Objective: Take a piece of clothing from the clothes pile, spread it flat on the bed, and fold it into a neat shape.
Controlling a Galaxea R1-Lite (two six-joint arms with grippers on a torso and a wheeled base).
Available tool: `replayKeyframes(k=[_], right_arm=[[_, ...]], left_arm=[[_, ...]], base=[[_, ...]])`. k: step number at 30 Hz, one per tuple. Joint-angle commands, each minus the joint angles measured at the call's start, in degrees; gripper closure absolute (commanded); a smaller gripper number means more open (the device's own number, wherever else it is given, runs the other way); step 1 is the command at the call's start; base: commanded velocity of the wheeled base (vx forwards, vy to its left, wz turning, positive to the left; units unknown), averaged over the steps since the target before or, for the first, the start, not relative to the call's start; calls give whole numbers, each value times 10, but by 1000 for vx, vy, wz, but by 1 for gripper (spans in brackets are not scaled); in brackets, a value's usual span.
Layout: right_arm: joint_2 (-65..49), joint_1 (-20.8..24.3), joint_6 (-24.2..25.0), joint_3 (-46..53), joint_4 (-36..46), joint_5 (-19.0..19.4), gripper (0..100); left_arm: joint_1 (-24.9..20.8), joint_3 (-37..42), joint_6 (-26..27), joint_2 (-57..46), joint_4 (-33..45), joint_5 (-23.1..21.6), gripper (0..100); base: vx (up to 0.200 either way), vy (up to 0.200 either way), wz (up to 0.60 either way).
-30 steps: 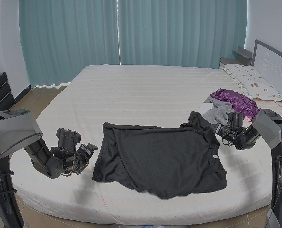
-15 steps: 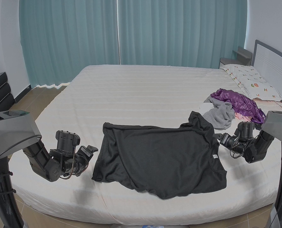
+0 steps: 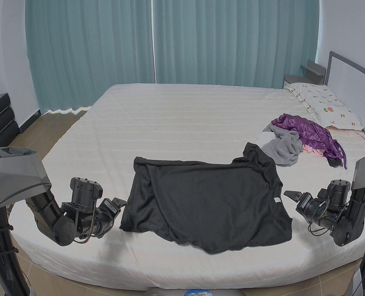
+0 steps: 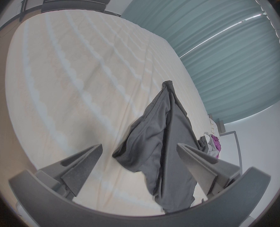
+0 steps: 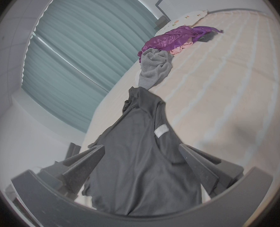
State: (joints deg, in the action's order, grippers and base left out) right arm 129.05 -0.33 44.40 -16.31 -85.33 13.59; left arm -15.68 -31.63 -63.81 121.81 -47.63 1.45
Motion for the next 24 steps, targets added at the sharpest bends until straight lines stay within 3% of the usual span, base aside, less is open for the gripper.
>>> replayKeyframes(k=[1,12,24], right_arm=[[0,16,32,57,-30,19,0],[20,16,51,59,-44,18,0],[19,16,50,61,-44,15,0]], left_arm=[[-4,21,-3,-4,-13,0,0],[-4,36,-3,-1,-42,-5,0],[-5,37,-4,-3,-42,-7,0]], base=[[0,0,0],[0,0,0],[0,-200,0]])
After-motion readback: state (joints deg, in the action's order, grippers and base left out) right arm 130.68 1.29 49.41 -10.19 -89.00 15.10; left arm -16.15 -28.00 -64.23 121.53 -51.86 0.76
